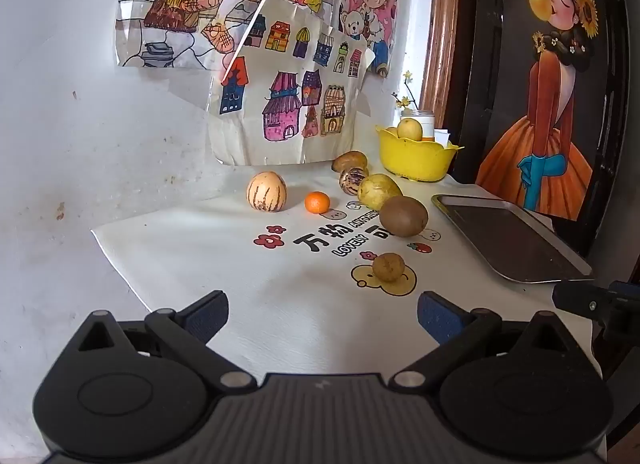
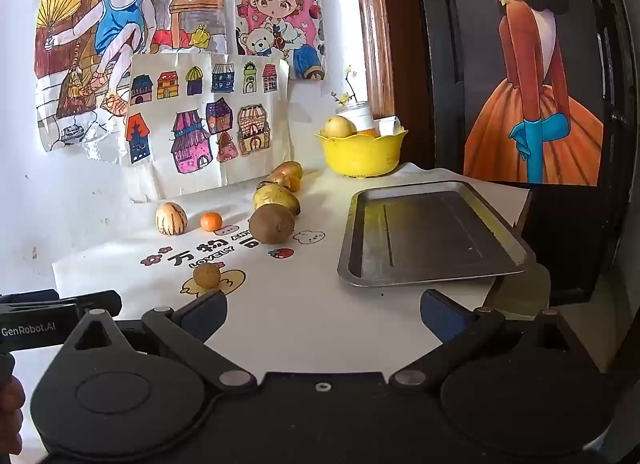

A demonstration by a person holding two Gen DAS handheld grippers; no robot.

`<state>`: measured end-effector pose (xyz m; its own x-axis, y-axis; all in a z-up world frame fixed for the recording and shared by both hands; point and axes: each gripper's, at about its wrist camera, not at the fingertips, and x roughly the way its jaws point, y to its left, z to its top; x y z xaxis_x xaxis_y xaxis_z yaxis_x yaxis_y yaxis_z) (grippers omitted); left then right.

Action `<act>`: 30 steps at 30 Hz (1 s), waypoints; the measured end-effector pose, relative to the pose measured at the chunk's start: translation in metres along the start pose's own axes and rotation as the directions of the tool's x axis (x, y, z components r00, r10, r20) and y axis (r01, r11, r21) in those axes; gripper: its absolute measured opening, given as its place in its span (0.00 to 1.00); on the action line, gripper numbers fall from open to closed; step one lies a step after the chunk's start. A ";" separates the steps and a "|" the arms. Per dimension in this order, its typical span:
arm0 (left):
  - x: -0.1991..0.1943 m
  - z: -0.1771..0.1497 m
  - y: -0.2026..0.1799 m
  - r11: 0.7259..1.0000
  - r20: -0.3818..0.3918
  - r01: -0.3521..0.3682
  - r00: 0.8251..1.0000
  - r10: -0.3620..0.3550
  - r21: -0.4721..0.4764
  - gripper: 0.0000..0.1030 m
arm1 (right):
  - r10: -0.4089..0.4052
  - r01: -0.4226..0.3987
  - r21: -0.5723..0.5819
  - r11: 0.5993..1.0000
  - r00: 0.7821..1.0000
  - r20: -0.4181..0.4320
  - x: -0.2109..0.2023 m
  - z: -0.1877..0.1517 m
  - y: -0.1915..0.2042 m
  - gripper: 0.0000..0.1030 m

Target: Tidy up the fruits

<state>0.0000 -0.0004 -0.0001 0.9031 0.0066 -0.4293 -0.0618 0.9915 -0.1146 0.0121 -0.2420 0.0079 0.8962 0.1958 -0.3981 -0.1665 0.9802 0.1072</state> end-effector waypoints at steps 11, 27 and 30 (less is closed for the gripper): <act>-0.003 0.004 0.002 1.000 -0.004 0.003 1.000 -0.003 -0.003 1.00 | 0.001 -0.001 -0.007 1.000 1.000 -0.005 0.000 -0.006 0.003 1.00; -0.002 0.003 -0.001 1.000 -0.013 -0.004 1.000 0.004 0.013 1.00 | 0.001 -0.001 -0.017 1.000 1.000 -0.020 0.002 -0.005 0.001 1.00; -0.001 0.003 -0.001 1.000 -0.012 -0.004 1.000 0.004 0.014 1.00 | 0.001 -0.001 -0.018 1.000 1.000 -0.023 0.002 -0.006 0.002 1.00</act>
<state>0.0001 -0.0009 0.0027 0.8975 0.0094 -0.4410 -0.0598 0.9931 -0.1005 0.0108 -0.2396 0.0023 0.8864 0.1974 -0.4188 -0.1752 0.9803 0.0913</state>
